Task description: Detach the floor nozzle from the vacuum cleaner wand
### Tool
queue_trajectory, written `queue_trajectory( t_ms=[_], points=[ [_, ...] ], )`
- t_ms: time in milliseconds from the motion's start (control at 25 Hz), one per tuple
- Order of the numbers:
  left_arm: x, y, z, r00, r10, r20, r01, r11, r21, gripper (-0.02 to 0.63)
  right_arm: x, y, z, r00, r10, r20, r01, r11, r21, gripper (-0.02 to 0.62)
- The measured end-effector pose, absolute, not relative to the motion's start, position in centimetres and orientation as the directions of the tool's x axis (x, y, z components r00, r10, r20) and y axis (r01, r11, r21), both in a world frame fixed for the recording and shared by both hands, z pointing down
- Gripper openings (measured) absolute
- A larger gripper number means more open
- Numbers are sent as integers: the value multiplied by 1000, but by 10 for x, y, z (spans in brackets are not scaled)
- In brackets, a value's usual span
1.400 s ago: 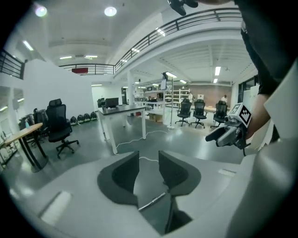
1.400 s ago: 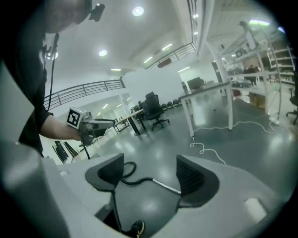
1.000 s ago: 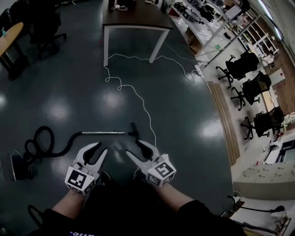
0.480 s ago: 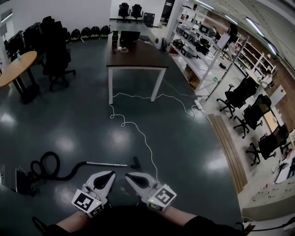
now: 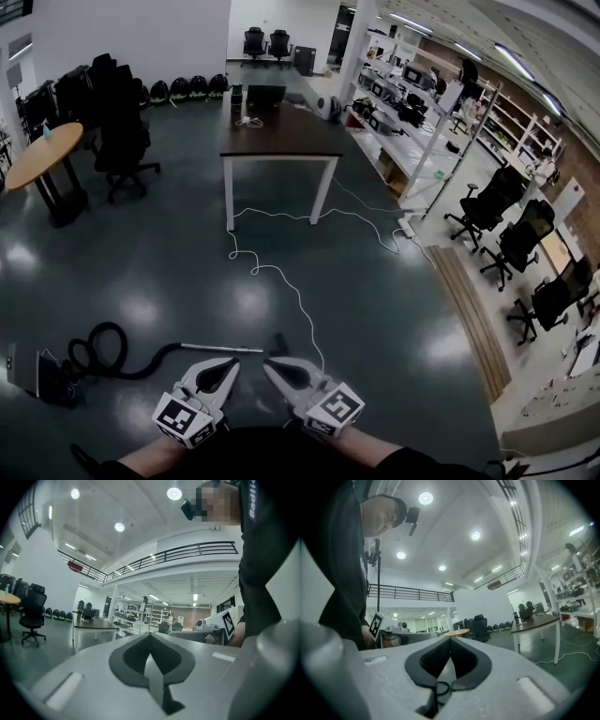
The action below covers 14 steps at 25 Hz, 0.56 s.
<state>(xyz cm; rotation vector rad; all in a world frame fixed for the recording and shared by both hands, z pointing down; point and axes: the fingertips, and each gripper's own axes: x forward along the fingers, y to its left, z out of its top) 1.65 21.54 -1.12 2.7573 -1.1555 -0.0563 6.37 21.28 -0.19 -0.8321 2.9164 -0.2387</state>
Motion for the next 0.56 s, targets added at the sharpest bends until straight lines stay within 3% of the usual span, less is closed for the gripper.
queue_trajectory(
  t_ms=[560],
  points=[
    [24, 212, -6, 708, -705, 34, -701, -696, 157, 2, 75, 205, -8, -825, -563, -58, -549, 821, -161, 0]
  ],
)
